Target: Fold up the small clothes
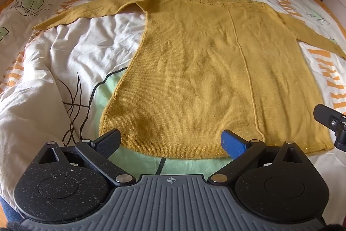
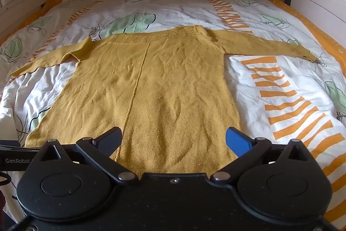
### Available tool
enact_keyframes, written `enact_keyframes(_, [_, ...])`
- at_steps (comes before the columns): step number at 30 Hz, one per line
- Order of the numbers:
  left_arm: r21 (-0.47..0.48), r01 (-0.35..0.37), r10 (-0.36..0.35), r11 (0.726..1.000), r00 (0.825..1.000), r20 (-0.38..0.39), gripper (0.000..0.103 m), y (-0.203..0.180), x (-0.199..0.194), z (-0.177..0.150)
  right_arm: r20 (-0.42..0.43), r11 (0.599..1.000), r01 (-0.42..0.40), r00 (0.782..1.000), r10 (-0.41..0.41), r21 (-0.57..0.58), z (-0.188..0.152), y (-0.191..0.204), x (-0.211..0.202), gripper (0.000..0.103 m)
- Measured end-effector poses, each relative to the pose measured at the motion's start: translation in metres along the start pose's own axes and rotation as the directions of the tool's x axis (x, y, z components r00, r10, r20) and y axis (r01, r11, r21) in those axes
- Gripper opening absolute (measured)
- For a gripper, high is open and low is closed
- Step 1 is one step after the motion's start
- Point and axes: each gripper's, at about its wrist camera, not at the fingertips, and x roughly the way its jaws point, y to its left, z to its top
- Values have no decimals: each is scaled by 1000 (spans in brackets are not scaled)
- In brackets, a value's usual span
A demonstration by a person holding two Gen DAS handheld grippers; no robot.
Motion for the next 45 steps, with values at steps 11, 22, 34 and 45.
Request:
enact_keyframes(11, [-2,1,-1,1000,1000,0,100,1,1,-1,-4,1000,-4,1000,4,-10,2,4,2,102])
enact_keyframes(22, [-3,1,-1,1000,1000,-1,100,3,4,2,-12,1000,-6,1000,6,-11,3,5,6,102])
enact_keyframes(34, [-9,-9,9,1000,1000,2,100,7,7,5,-29,1000,-4,1000,4,-7,1,4,12,102])
enact_keyframes(45, [-13,-10,10,1000,1000,-1,100,10,11,4,-44,1000,-4,999,4,-5,1,5,18,102])
